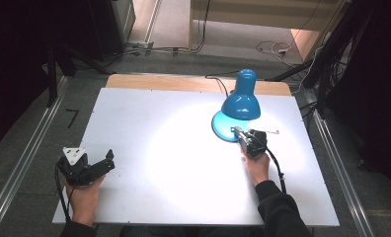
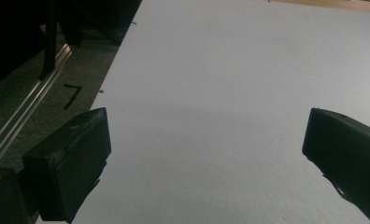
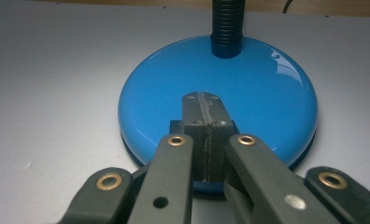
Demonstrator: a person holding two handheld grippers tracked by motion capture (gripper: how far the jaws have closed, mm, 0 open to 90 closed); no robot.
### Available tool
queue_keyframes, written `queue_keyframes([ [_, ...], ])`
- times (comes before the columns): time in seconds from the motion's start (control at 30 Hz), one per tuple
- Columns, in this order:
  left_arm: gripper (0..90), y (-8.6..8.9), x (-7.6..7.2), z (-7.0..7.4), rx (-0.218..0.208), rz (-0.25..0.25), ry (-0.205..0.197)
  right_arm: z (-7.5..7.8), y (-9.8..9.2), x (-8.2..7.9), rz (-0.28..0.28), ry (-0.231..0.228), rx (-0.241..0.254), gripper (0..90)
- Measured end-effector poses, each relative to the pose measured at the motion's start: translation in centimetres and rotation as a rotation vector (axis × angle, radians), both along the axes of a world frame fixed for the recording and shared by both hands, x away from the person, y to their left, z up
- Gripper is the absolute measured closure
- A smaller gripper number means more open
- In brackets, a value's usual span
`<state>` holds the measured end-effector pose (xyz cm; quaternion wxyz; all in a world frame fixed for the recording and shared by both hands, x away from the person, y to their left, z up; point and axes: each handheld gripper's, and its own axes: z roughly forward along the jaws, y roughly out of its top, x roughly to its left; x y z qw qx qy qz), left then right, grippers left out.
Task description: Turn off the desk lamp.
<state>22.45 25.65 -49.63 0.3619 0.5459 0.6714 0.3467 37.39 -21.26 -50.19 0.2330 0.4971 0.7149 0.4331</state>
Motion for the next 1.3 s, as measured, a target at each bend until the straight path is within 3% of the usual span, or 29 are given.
queue_keyframes([
  [0.33,1.9,0.1,0.0,0.0,-0.001,0.002,0.001,-0.2,0.4,0.7,0.002,-0.001,0.011,87.8],
  [0.9,1.9,0.2,-0.1,0.0,-0.003,0.003,-0.001,-0.5,0.9,1.1,-0.003,-0.018,-0.019,88.1],
  [1.3,3.4,0.1,0.0,0.1,-0.002,0.002,-0.005,-0.5,0.7,1.3,-0.001,-0.013,-0.005,88.2],
])
